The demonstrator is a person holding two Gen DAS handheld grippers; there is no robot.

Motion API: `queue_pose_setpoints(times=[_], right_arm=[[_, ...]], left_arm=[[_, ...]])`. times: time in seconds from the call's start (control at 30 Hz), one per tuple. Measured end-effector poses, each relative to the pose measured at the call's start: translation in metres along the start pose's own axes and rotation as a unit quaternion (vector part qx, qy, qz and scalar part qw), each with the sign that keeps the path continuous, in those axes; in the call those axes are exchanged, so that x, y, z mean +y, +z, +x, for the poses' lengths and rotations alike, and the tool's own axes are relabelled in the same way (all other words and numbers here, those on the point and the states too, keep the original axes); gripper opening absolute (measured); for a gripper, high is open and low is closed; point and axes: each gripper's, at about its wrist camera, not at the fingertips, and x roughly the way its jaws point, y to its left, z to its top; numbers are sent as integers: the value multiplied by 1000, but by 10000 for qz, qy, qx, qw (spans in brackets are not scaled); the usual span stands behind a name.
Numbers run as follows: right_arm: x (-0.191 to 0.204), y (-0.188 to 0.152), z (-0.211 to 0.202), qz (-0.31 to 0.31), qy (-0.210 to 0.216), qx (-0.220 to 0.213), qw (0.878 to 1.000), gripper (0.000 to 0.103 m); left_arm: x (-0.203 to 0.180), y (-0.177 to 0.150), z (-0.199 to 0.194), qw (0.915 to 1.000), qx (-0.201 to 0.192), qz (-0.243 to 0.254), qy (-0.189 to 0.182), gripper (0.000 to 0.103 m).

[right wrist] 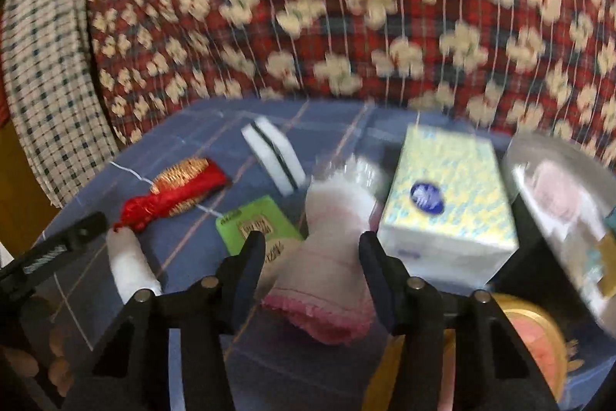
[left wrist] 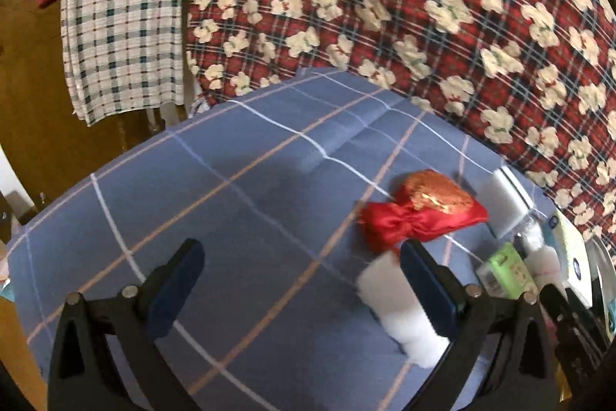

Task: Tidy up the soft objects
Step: 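Grasp the white cotton roll with the left tool while the right tool grasps the pink-edged towel roll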

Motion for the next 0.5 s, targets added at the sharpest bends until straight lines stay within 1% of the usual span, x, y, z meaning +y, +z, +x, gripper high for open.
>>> queue_pose_setpoints(times=[0.07,0.1,0.13,0.17,0.23,0.27,0.37,0.43,0.47,0.5], right_arm=[[-2,-1,11,142,-3,272,9995,53],[1,-1,13,23,-171,273,9995,51],[2,-2,15,-23,-219,314,9993,49],[2,-2,17,-14,-233,376,9990,48],[4,-2,22,-109,-390,508,9979,47],[4,-1,25,-148,-402,572,9974,46],[6,3,30,-317,-441,609,9967,28],[8,3,30,-487,-494,584,9959,24],[9,3,29,-526,-498,569,9957,24],[7,3,26,-506,-419,554,9963,23]], left_arm=[[8,2,1,9999,14,-109,66,103],[11,3,2,9998,41,-170,66,103],[14,3,2,9997,75,-212,51,103],[15,3,3,9997,105,-226,25,103],[14,3,3,9997,148,-189,-27,103],[12,2,2,9998,152,-131,-29,103],[3,-1,-1,9997,200,65,-100,103],[-6,-3,-4,9994,212,241,-148,103],[-11,-5,-5,9990,216,360,-155,103],[-17,-6,-4,9984,245,475,-176,103]])
